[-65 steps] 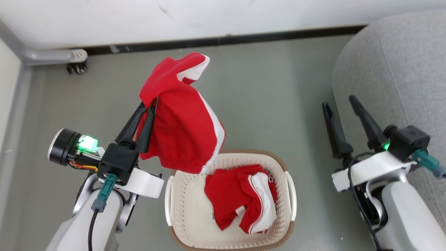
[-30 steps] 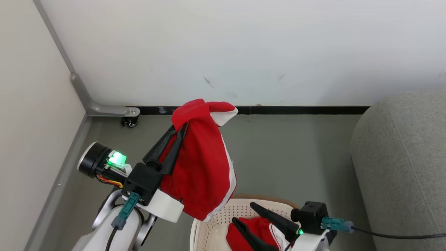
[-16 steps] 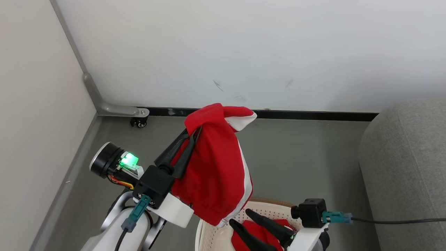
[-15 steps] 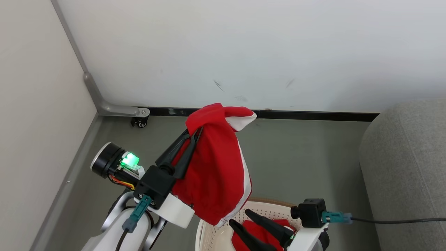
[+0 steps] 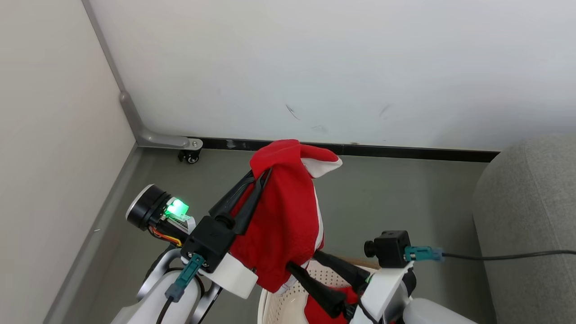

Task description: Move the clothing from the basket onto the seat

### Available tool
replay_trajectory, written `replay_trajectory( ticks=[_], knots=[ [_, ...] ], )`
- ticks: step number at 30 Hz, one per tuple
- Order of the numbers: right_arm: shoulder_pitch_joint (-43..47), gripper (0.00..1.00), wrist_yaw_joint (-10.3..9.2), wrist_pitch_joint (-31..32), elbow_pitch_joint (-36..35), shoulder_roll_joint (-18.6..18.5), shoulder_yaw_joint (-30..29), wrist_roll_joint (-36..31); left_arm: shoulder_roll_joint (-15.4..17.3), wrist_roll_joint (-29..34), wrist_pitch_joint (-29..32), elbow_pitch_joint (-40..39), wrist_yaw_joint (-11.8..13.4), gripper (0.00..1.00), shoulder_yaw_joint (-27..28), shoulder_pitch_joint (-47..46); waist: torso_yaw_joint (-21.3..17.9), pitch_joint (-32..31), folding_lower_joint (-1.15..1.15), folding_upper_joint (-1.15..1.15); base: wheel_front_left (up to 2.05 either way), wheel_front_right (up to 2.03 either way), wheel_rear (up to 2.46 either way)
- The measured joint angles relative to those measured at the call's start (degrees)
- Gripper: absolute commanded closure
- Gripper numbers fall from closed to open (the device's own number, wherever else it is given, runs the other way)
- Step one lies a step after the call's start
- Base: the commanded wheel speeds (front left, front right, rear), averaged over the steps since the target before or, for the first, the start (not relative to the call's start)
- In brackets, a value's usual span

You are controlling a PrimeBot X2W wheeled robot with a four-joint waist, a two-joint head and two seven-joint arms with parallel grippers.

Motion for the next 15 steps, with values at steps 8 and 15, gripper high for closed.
replay_trajectory(
  ticks=[8,15],
  knots=[
    [-3.22,0.0,0.0,-1.55,3.67,2.22,2.46,0.47,-0.21,0.0,0.45,-0.42,0.01,1.0,-0.05,0.0,0.15,0.18,0.0,0.0,0.0,0.0,0.0],
    [-4.33,0.0,0.0,-2.46,10.4,4.03,2.45,0.58,-1.36,-0.01,0.51,-0.66,0.0,1.0,-0.98,0.01,0.33,0.29,0.0,0.0,0.0,0.0,0.0]
  ],
)
